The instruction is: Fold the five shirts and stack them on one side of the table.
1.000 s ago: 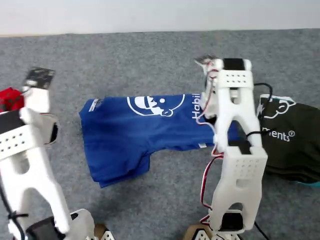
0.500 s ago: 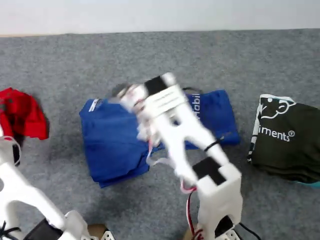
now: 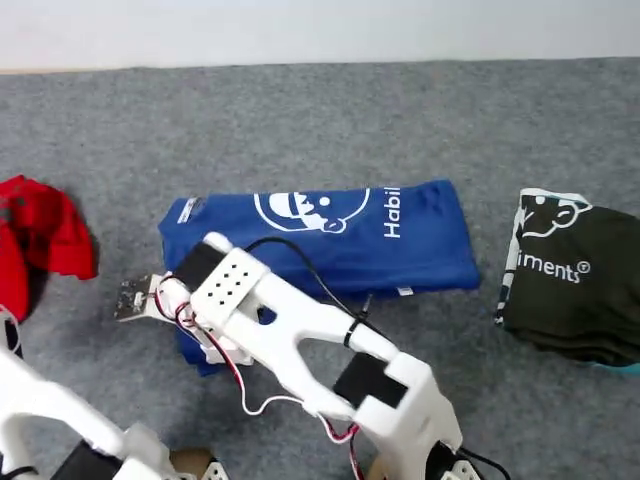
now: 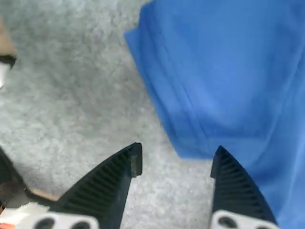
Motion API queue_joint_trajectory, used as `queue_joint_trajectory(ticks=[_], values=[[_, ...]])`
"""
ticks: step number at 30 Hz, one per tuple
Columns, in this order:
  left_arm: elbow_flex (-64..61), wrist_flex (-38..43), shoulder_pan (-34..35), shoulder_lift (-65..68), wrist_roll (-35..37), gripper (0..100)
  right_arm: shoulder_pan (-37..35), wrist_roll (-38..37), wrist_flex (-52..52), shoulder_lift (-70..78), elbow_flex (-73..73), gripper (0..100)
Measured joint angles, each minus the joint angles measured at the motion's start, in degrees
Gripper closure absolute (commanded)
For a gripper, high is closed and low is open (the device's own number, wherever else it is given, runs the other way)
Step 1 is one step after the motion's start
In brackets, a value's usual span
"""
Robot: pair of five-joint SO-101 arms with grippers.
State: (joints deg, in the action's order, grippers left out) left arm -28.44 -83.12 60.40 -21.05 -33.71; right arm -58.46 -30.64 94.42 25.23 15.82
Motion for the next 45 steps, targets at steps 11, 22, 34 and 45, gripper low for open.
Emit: queue_joint_trajectory(ticks=[11, 22, 34, 45], values=[[0.0, 0.0, 0.0, 0.0, -0.53, 99, 0.0, 0.0, -6.68, 11.96, 0.88, 75.7], [0.0, 0.0, 0.0, 0.0, -0.7, 99, 1.32, 0.09, -7.03, 16.18, 6.68, 98.5], [0.0, 0.0, 0.0, 0.0, -2.02, 99, 3.87, 0.0, -2.81, 20.22, 14.42, 98.8], [-0.18, 0.0, 0.0, 0.0, -2.11, 99, 10.37, -0.09, 2.9, 20.66, 32.97, 98.6]])
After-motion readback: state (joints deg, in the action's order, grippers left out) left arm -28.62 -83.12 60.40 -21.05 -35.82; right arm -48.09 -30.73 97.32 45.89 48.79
